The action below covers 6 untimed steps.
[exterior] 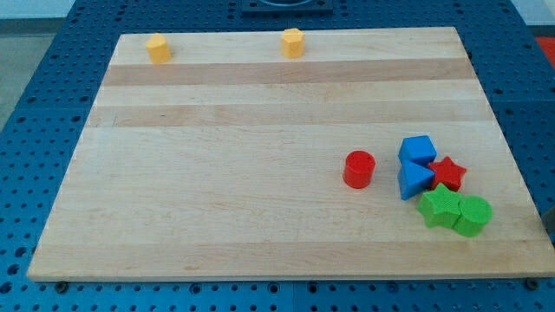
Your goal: Slightly move the green blocks to the left
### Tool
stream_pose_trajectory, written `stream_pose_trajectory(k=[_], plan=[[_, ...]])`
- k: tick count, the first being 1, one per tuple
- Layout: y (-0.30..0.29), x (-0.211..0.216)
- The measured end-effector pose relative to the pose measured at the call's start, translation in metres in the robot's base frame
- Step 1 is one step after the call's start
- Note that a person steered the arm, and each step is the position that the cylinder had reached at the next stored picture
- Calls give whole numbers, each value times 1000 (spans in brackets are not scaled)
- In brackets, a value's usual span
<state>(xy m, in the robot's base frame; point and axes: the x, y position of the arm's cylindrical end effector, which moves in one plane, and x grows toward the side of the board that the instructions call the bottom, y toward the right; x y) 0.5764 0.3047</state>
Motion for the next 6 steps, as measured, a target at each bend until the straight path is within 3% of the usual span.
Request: stream_pose_trajectory(k=[6], plan=[[-88, -14]])
